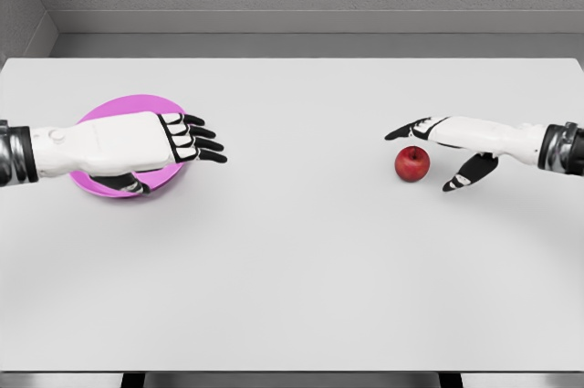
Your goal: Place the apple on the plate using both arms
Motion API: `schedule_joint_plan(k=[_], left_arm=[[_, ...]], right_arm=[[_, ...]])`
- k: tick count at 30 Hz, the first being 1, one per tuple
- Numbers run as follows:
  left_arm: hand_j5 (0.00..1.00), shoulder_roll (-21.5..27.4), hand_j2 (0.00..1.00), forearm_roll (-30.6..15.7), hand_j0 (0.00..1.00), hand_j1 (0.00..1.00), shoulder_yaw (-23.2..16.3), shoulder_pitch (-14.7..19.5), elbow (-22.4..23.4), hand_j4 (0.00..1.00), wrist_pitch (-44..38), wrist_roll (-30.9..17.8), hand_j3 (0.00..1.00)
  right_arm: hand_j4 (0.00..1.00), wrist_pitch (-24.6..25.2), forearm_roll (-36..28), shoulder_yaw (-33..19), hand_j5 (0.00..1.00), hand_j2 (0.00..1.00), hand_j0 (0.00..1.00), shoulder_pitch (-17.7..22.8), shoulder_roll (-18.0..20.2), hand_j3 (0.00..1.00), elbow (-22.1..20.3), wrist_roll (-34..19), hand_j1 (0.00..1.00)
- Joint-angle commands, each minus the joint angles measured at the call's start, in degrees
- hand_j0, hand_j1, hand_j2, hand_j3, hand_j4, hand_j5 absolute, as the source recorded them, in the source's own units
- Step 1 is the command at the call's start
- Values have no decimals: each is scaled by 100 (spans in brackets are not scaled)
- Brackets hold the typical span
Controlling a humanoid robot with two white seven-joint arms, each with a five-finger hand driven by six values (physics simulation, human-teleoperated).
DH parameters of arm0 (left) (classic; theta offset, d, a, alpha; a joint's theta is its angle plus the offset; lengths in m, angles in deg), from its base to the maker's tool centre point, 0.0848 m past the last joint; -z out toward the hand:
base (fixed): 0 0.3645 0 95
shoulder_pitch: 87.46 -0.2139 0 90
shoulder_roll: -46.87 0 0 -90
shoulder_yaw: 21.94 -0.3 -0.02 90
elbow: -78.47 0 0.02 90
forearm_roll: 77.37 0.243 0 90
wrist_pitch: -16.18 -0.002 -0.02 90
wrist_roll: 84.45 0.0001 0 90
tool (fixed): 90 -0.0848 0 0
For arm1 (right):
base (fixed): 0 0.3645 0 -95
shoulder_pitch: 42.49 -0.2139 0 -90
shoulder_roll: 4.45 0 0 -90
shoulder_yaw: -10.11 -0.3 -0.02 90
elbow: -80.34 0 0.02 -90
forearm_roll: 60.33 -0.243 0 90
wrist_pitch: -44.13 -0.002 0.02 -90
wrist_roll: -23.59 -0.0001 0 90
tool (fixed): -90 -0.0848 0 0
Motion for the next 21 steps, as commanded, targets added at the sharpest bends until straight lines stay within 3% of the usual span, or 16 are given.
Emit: schedule_joint_plan(k=[1, 11, 21], left_arm=[[100, 3, 100, -34, 100, 100, 3, 0, 0, 100, -11, 2, 100], [100, 3, 100, -34, 100, 100, 3, -9, 0, 100, -11, -6, 100], [100, 11, 100, -25, 100, 100, 3, 0, 0, 100, -11, -6, 100]], right_arm=[[100, 14, -16, 19, 100, 100, 100, -9, -95, 100, 171, 2, 100], [100, 14, 151, 186, 100, 100, 100, -211, -535, 100, 733, 2, 100], [100, 14, 230, 212, 100, 100, 100, -264, -614, 100, 962, 2, 100]])
